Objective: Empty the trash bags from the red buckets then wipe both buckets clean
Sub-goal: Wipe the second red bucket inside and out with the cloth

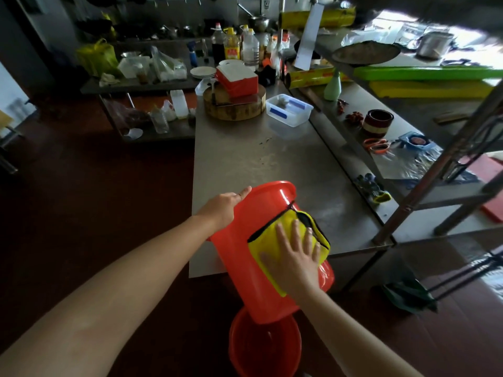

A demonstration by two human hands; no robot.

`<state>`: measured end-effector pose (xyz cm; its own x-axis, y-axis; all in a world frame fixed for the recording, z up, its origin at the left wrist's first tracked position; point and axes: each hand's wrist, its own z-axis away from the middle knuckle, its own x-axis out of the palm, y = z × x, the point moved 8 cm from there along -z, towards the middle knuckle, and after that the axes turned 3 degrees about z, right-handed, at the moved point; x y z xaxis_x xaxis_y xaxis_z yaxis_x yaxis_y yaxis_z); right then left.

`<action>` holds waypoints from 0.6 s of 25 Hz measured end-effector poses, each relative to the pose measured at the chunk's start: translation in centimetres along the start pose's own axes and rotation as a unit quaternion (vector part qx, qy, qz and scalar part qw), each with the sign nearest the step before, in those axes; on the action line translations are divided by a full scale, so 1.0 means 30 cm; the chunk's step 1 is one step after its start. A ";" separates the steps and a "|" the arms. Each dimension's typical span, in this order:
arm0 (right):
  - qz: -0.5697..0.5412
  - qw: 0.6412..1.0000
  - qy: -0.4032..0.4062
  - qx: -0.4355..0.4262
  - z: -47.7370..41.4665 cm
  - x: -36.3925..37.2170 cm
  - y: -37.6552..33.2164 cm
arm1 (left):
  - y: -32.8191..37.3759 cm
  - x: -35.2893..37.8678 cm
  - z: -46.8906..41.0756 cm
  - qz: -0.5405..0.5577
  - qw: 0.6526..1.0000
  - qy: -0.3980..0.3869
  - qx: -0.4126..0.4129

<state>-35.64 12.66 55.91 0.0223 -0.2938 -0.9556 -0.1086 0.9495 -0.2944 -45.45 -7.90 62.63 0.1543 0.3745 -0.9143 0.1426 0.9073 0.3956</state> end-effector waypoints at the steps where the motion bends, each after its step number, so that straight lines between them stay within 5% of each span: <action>1: 0.046 0.997 0.025 -0.062 0.034 0.016 -0.082 | 0.004 0.000 0.000 0.004 1.000 -0.002 -0.001; 4: 0.162 0.964 0.059 -0.201 0.118 0.089 -0.242 | 0.006 -0.001 0.002 0.011 1.000 -0.004 0.006; 8: 0.172 0.954 0.071 -0.236 0.105 0.081 -0.217 | -0.004 -0.005 0.006 0.007 1.000 -0.004 0.013; 15: -0.042 0.998 0.020 0.040 0.022 -0.014 0.224 | 0.019 -0.005 -0.005 0.001 1.000 0.015 0.020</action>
<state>-35.74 19.25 54.32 -0.0118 -0.3761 -0.9265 -0.0284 0.9263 -0.3757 -45.54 -7.43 62.98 0.1249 0.3828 -0.9154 0.1805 0.8984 0.4003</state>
